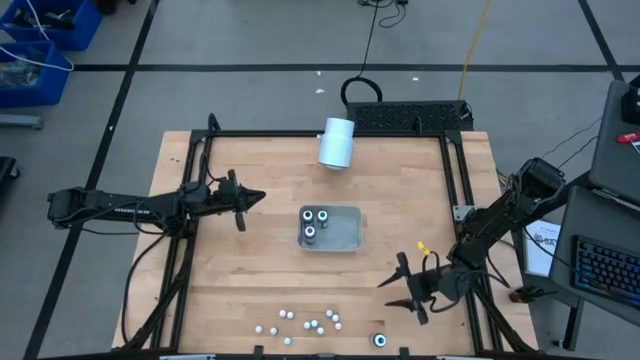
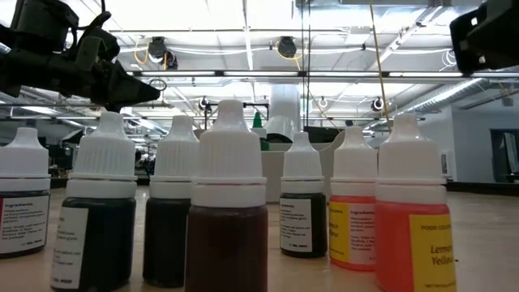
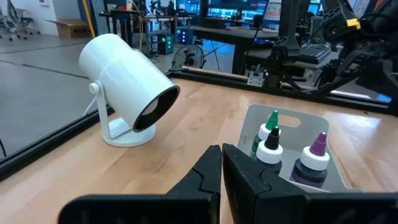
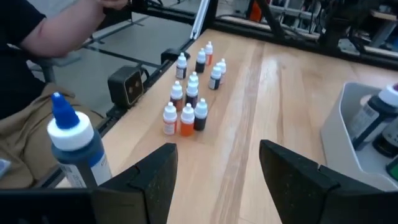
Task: Pick & Place food coloring
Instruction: Put the large blue food coloring bottle into the gray bin
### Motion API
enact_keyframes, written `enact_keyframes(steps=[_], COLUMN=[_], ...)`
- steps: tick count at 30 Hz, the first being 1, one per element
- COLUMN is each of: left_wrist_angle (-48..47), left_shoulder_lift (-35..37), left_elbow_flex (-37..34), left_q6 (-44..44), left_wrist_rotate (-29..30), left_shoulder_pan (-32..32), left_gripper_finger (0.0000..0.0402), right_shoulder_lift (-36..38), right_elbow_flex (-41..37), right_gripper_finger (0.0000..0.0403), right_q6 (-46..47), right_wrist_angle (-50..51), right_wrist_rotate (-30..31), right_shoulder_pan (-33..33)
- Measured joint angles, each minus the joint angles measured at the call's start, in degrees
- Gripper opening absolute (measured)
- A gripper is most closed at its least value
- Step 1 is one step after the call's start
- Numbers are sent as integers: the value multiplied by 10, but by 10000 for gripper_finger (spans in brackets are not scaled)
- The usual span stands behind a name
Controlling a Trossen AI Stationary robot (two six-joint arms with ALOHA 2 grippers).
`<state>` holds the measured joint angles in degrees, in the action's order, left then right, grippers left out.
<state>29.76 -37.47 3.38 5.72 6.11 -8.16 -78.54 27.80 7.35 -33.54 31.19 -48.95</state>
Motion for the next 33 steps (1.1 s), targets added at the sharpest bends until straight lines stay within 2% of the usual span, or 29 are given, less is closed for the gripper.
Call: enact_keyframes(steps=[15, 21, 27, 33], left_wrist_angle=[0, 0, 1, 0], left_shoulder_lift=[0, 0, 0, 0], left_elbow_flex=[0, 0, 0, 0], left_q6=[6, -13, -23, -12], left_wrist_rotate=[0, 28, 36, 34], left_shoulder_pan=[0, 0, 0, 0], left_gripper_finger=[24, 24, 24, 24], right_shoulder_lift=[0, 0, 0, 0], right_elbow_flex=[-3, -3, -3, -3], right_gripper_finger=[215, 215, 215, 225], right_q6=[1, 10, 7, -40], right_wrist_angle=[-12, -27, -63, -115], right_wrist_rotate=[-9, -17, -90, -89], right_shoulder_pan=[0, -3, -3, -21])
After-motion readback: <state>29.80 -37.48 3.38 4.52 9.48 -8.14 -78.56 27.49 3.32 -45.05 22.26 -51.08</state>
